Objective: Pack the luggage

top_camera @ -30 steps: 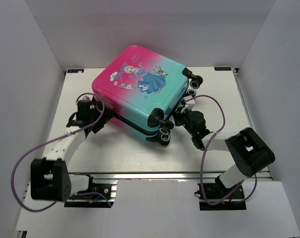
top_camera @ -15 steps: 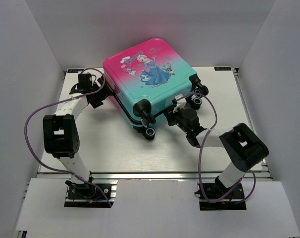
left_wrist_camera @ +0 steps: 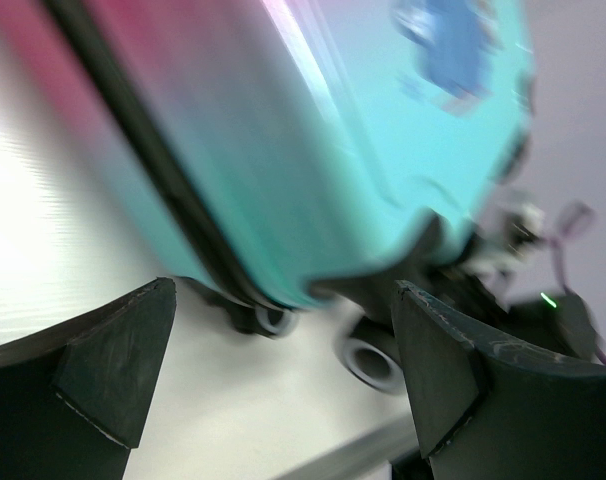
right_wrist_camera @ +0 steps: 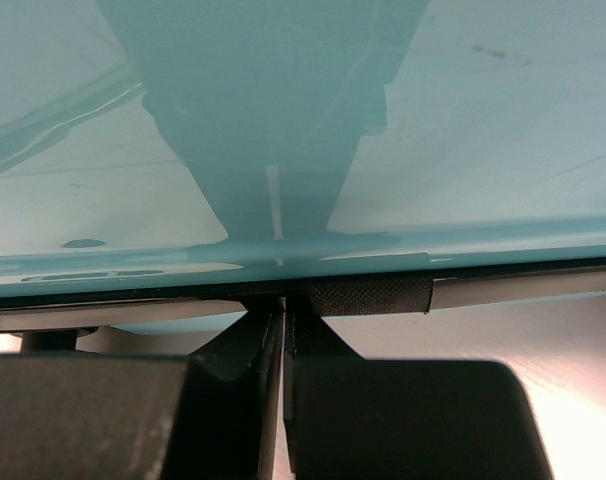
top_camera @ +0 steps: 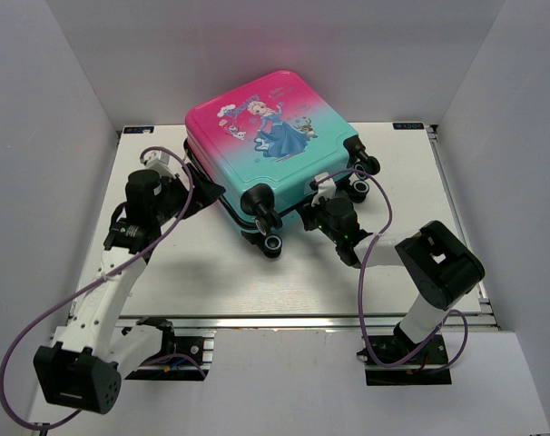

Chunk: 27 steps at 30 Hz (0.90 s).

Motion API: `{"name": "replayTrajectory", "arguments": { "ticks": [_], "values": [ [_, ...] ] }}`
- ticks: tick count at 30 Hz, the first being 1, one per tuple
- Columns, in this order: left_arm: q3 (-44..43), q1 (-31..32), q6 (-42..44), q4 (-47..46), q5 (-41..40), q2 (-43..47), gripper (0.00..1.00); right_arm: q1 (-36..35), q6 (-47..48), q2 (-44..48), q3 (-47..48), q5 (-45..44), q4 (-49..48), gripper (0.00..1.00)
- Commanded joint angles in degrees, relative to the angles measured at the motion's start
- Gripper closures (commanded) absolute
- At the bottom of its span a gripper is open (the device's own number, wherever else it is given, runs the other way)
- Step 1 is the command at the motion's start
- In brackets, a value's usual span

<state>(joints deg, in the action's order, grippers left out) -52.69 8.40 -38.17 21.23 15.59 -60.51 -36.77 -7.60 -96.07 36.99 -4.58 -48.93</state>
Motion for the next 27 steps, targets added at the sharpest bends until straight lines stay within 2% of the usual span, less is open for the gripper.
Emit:
{"name": "replayTrajectory", "arguments": {
  "ticks": [1, 4, 5, 11, 15, 20, 27],
  "values": [
    [2.5, 5.4, -3.5, -0.1, 4.1, 2.9, 0.02, -0.8, -0.8, 0.6, 4.1, -2.4, -8.9, 1.00],
    [1.7, 10.0, -5.1, 0.0, 2.7, 2.6, 0.02, -1.0, -1.5, 0.7, 3.7, -3.6, -9.0, 1.00],
    [1.4, 13.4, -5.5, 0.1, 0.9, 2.0, 0.02, -1.1, -1.5, 1.0, 3.4, -3.9, -9.0, 1.00],
    [-1.7, 26.5, -8.5, 1.9, -8.3, -7.3, 0.02, -1.2, -2.8, 2.3, 2.2, -5.5, -9.8, 1.00],
    [-5.1, 30.9, -10.1, 4.7, -18.5, -7.3, 0.02, -1.7, -2.8, 2.6, 1.9, -5.2, -9.7, 1.00],
    [-6.9, 34.7, -12.1, 5.0, -23.0, -11.0, 0.02, -2.3, -2.2, 2.6, 1.7, -5.5, -9.7, 1.00],
    [-13.5, 38.9, -14.7, 10.8, -33.9, -16.6, 0.02, -2.6, -0.9, 3.1, 1.0, -6.4, -9.3, 1.00]
  ]
}}
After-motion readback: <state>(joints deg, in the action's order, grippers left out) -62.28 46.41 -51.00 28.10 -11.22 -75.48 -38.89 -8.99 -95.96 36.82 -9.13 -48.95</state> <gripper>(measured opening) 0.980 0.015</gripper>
